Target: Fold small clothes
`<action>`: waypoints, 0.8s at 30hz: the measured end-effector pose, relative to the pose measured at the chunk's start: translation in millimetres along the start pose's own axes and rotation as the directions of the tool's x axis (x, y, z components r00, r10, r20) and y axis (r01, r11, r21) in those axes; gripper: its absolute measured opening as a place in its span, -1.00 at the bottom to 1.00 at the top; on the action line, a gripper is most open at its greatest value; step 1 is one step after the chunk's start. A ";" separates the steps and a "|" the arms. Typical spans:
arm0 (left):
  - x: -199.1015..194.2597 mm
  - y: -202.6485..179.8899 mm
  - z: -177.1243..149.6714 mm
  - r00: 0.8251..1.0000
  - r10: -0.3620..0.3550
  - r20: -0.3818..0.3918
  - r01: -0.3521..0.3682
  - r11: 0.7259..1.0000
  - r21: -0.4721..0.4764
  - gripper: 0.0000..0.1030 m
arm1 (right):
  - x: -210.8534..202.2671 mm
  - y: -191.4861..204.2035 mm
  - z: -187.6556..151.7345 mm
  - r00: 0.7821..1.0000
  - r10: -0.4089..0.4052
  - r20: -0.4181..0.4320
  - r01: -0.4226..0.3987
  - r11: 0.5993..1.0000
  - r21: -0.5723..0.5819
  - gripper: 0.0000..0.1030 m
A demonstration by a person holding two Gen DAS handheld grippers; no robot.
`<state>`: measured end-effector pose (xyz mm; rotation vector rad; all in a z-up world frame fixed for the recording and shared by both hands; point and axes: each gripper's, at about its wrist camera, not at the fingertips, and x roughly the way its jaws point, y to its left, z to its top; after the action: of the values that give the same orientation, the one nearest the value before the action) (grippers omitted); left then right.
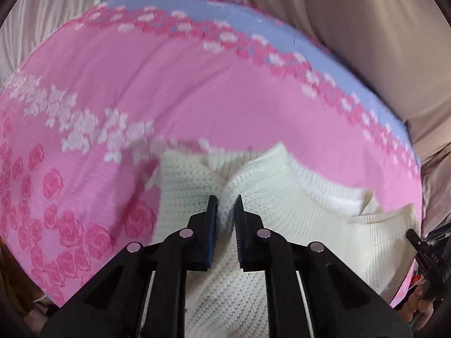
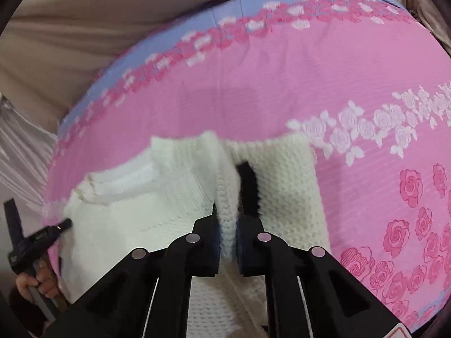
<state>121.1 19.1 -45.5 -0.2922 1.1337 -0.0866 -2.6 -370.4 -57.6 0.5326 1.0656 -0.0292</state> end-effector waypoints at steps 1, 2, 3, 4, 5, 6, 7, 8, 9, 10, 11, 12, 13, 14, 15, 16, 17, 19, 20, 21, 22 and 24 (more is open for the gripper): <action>-0.3 0.4 4.0 1.000 0.003 0.005 -0.003 1.000 -0.008 -0.80 | -16.1 4.6 4.2 0.999 0.021 0.050 -0.021 1.000 -0.004 -0.84; 7.1 1.5 10.3 1.000 0.018 -0.002 -0.018 1.000 -0.014 -0.80 | -28.1 8.2 11.8 0.995 0.023 0.093 -0.022 1.000 -0.012 -0.84; 16.0 2.9 11.8 0.999 0.037 -0.017 -0.038 0.999 -0.011 -0.80 | -34.5 8.9 17.0 0.993 0.019 0.113 -0.018 1.000 -0.017 -0.84; 28.5 5.6 12.5 0.998 0.056 -0.040 -0.056 0.998 -0.001 -0.84 | -31.4 7.5 24.6 0.993 0.004 0.117 -0.002 1.000 -0.020 -0.84; 44.0 8.8 10.0 0.994 0.086 -0.064 -0.086 0.996 0.006 -0.84 | -19.1 2.9 30.4 0.996 -0.028 0.090 0.030 0.999 -0.015 -0.84; 46.4 11.5 7.8 0.997 0.074 -0.035 -0.074 0.997 0.003 -0.80 | 1.2 -4.7 33.2 0.997 -0.071 0.040 0.071 0.997 -0.012 -0.83; 41.6 12.0 7.9 0.998 0.066 -0.023 -0.066 0.998 -0.001 -0.78 | 27.8 -15.2 32.1 0.993 -0.110 -0.044 0.109 0.994 -0.008 -0.83; 31.5 14.4 6.7 0.999 0.043 -0.022 -0.043 0.999 -0.023 -0.76 | 44.4 -24.0 27.3 0.987 -0.125 -0.101 0.126 0.992 0.005 -0.88; 14.6 19.3 5.2 1.000 0.017 -0.006 -0.017 0.998 -0.054 -0.58 | 41.0 -27.6 23.5 0.993 -0.105 -0.060 0.107 0.994 0.029 -0.85; -1.0 25.1 3.4 0.999 0.025 0.027 -0.023 0.997 -0.071 -0.14 | 28.5 -26.2 22.1 0.994 -0.100 -0.033 0.102 0.993 0.061 -0.75; -18.3 30.8 0.3 0.996 0.047 0.070 -0.041 0.996 -0.078 0.12 | 14.8 -21.7 19.9 0.994 -0.108 -0.002 0.107 0.992 0.072 -0.60; -34.3 37.8 -5.5 0.990 0.081 0.113 -0.072 0.994 -0.086 0.49 | -0.4 -13.3 16.1 0.992 -0.117 0.039 0.115 0.992 0.051 -0.61; -43.6 46.2 -14.7 0.984 0.116 0.132 -0.104 0.990 -0.096 0.57 | -16.4 1.3 10.2 0.991 -0.114 0.066 0.115 0.993 -0.005 -0.61; -47.0 58.0 -27.3 0.984 0.140 0.111 -0.128 0.986 -0.108 0.57 | -25.8 16.2 2.3 0.994 -0.091 0.057 0.095 0.994 -0.058 -0.61; -44.4 69.6 -40.4 0.988 0.137 0.067 -0.128 0.983 -0.128 0.57 | -28.4 31.1 -7.6 0.999 -0.048 0.014 0.049 0.995 -0.092 -0.61; -40.2 77.3 -48.8 0.990 0.134 0.040 -0.127 0.980 -0.155 0.57 | -27.8 46.0 -18.4 1.000 -0.001 -0.029 -0.002 0.994 -0.112 -0.61; -32.0 88.9 -63.9 0.994 0.111 -0.011 -0.111 0.972 -0.205 0.57 | -22.4 64.1 -31.2 0.995 0.047 -0.084 -0.059 0.988 -0.142 -0.63; -13.8 100.7 -77.4 0.996 0.058 -0.069 -0.076 0.953 -0.292 0.57 | -4.6 102.0 -56.7 0.981 0.080 -0.176 -0.119 0.968 -0.223 -0.66; -12.3 101.6 -82.6 0.997 0.044 -0.060 -0.060 0.948 -0.313 0.58 | 8.6 120.1 -67.9 0.973 0.083 -0.217 -0.139 0.955 -0.261 -0.69; -14.8 96.8 -86.0 0.998 0.061 -0.028 -0.067 0.952 -0.299 0.55 | 23.6 134.2 -78.0 0.965 0.061 -0.257 -0.139 0.944 -0.300 -0.71; -12.6 89.9 -84.3 0.998 0.059 -0.030 -0.064 0.962 -0.266 0.32 | 43.8 145.6 -90.5 0.952 0.001 -0.306 -0.115 0.927 -0.356 -0.72; -7.2 74.5 -75.1 0.999 -0.028 -0.047 0.017 0.974 -0.225 -0.48 | 67.6 151.2 -101.7 0.949 -0.056 -0.311 -0.083 0.905 -0.417 -0.73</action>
<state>44.3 78.1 -88.8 -0.5070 1.1913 0.0155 -11.4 -179.2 -91.3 0.1456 1.3372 0.3077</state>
